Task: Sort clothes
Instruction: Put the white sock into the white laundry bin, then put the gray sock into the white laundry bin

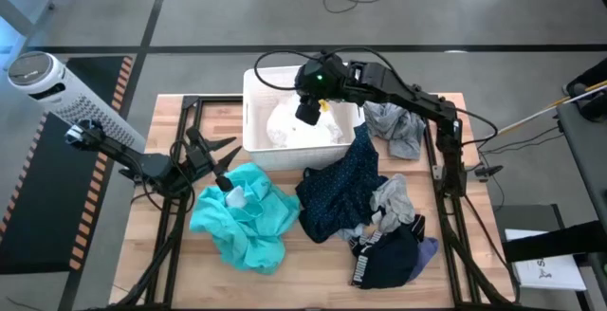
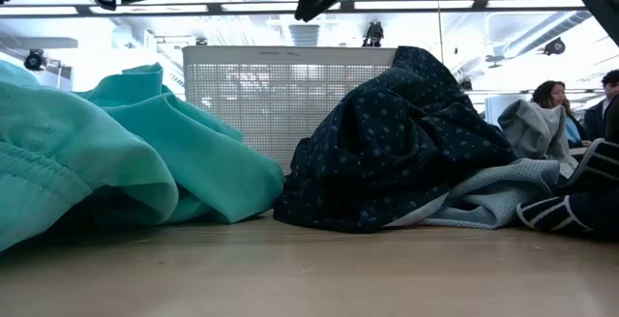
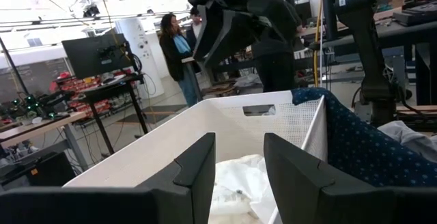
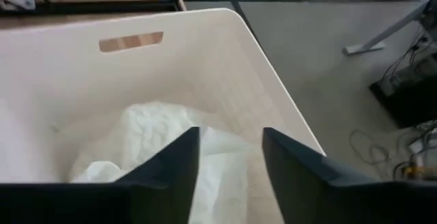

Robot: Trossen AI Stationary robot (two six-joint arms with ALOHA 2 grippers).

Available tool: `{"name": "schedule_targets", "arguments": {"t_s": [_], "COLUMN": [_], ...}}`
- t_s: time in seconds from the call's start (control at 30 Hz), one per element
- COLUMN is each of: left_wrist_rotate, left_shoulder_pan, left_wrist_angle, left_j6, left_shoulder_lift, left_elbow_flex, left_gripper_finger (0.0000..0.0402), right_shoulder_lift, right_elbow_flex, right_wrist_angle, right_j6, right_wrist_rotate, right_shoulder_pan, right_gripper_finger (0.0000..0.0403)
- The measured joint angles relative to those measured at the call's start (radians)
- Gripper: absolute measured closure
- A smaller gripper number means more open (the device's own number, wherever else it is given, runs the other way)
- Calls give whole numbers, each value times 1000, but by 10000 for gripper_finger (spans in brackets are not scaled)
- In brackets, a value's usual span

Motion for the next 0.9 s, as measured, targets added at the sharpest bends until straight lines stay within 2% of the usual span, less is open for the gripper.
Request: {"name": "schedule_targets", "arguments": {"t_s": [0.13,0.27,0.4,0.6,0.73,0.8,0.9], "left_wrist_rotate": [0,0,0,57,60,60,60], "left_shoulder_pan": [0,0,0,16,18,18,18], "left_wrist_angle": [0,14,51,66,66,66,59], "left_j6": [1,29,72,75,68,59,47], "left_shoulder_lift": [0,0,0,-3,-2,0,0], "left_elbow_flex": [0,0,0,0,0,0,0], "left_gripper_finger": [287,287,287,287,287,287,287], "right_shoulder_lift": [-17,-44,-57,-71,-86,-113,-176], "right_elbow_flex": [0,6,12,11,-19,-52,-128], "right_wrist_angle": [-8,-98,-259,-486,-515,-524,-521], "right_j6": [17,36,78,151,207,210,253], "right_wrist_rotate": [1,2,3,2,-28,-76,-80], "right_shoulder_pan": [0,5,17,60,89,102,122], "right_gripper_finger": [210,208,258,384,389,388,399]}}
